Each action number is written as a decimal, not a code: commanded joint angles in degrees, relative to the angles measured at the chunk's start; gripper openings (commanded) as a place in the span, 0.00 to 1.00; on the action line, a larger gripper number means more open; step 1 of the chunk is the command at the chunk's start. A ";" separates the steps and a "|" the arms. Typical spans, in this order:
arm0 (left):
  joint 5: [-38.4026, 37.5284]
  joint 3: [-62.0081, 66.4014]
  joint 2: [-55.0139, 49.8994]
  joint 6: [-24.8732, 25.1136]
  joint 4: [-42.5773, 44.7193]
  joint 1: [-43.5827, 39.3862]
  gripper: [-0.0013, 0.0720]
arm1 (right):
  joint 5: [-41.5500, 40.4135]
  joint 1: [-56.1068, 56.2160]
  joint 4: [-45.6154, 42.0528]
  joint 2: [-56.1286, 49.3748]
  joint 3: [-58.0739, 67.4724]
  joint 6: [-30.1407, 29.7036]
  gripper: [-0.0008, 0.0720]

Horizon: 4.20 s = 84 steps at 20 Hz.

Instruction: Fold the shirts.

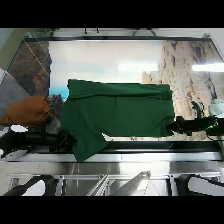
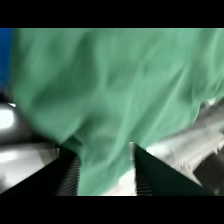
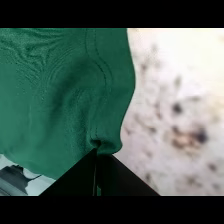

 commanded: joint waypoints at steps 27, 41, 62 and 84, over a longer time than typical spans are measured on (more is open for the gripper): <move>-18.62 17.90 0.04 3.43 2.01 12.04 0.05 | 17.03 -14.27 -5.79 5.84 8.81 12.70 0.04; -12.15 55.17 -26.56 1.86 -8.02 -4.66 0.05 | -15.54 -1.53 20.46 3.08 10.01 -1.62 0.04; -21.38 94.25 -52.76 -8.09 -8.46 -2.54 0.42 | -14.21 -1.14 1.79 -4.96 21.51 -4.44 0.94; -1.01 87.71 -58.93 -8.35 -6.16 -37.83 0.02 | 6.14 5.31 5.07 -21.00 38.71 4.15 0.04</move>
